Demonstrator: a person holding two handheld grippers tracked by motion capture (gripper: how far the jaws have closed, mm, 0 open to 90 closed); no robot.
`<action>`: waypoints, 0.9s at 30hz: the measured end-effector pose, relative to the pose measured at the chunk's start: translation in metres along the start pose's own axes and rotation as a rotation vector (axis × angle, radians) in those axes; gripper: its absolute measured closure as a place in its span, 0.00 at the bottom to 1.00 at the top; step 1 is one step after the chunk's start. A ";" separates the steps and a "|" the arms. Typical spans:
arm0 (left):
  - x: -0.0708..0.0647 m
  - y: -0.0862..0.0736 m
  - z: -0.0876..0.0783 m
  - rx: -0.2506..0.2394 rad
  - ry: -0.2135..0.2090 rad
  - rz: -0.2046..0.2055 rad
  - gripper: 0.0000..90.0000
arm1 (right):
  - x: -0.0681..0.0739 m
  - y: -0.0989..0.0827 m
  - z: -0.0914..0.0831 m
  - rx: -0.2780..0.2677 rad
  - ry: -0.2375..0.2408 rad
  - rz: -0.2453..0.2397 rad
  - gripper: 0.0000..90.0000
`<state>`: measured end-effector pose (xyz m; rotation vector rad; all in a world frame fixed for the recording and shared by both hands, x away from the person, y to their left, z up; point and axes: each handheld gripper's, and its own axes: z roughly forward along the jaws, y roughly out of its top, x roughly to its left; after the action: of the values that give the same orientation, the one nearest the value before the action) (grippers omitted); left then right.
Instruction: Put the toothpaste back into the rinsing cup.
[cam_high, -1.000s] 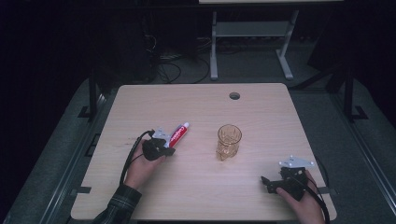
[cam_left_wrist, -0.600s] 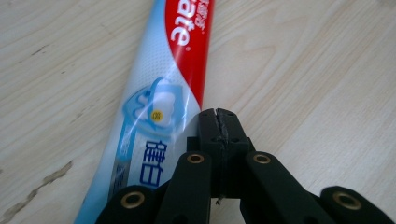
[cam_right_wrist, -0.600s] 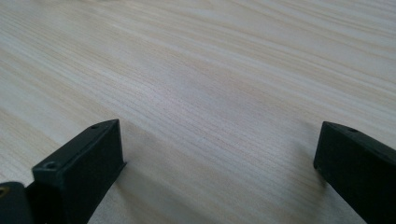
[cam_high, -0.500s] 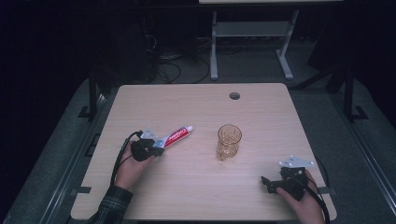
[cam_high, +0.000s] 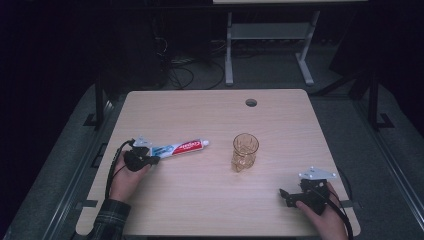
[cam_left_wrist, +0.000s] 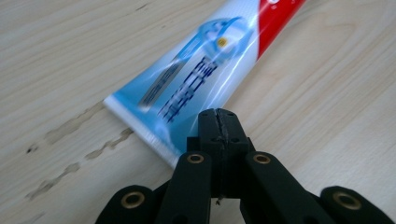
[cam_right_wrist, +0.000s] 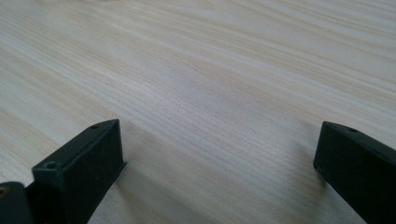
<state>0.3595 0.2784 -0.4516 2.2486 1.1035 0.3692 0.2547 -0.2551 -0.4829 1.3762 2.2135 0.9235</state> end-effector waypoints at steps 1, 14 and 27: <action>0.001 0.000 0.000 0.001 -0.002 -0.002 1.00 | 0.000 0.000 0.000 0.000 0.000 0.001 0.01; -0.013 0.034 0.000 -0.053 -0.042 0.041 1.00 | 0.000 0.000 0.000 0.000 0.000 0.001 0.01; -0.017 0.095 0.022 -0.110 -0.112 0.066 1.00 | 0.000 0.000 0.000 0.000 0.001 0.000 0.01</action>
<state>0.4189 0.2114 -0.4093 2.1851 0.9307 0.3190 0.2549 -0.2551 -0.4829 1.3761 2.2137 0.9247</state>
